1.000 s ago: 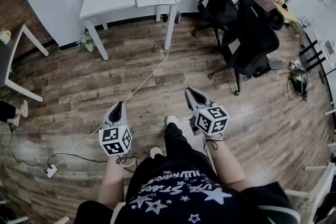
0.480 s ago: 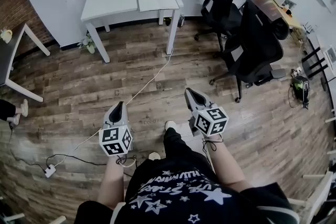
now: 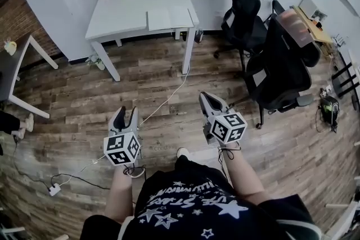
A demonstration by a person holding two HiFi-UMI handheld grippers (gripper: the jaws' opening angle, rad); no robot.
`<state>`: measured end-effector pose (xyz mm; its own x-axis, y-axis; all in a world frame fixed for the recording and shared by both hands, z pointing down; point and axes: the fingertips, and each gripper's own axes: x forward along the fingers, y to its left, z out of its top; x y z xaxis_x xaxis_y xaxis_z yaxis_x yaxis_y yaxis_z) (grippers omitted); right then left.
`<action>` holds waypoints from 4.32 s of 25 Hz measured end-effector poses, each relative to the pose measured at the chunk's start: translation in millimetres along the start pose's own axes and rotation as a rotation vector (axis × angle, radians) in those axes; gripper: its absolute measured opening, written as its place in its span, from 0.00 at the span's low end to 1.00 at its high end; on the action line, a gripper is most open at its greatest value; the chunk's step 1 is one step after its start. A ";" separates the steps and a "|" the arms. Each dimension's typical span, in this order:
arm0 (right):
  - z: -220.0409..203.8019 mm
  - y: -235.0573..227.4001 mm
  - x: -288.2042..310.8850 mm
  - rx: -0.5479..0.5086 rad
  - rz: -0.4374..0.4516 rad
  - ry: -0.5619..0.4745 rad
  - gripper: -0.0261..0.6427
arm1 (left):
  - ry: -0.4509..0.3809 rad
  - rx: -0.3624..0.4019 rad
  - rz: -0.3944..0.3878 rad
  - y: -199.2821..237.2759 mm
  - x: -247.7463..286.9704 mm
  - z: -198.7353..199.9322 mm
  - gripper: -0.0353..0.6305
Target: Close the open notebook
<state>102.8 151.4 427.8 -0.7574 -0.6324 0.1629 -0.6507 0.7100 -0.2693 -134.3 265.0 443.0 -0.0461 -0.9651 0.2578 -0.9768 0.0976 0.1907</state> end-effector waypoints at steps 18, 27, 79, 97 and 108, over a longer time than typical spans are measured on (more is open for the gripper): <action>9.2 -99.4 72.3 0.058 0.041 0.052 0.04 | 0.060 -0.084 0.046 -17.5 111.2 3.8 0.46; 16.0 -128.0 121.2 0.059 0.007 0.066 0.04 | 0.090 -0.102 0.005 2.9 176.9 10.2 0.46; 49.0 -239.1 432.6 0.152 -0.304 0.181 0.04 | 0.545 -0.562 -0.360 122.7 582.1 5.5 0.49; 64.1 -266.6 427.5 0.172 -0.261 0.151 0.04 | 0.560 -0.494 -0.339 109.2 584.4 18.4 0.16; 87.8 -292.9 429.4 0.156 -0.152 0.128 0.04 | 0.486 -0.290 -0.226 90.2 578.9 60.1 0.15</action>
<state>-27.1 -355.3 493.3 -0.6587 -0.6766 0.3290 -0.7489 0.5472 -0.3739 -261.7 -299.5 552.5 0.3234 -0.7547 0.5707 -0.8510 0.0316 0.5241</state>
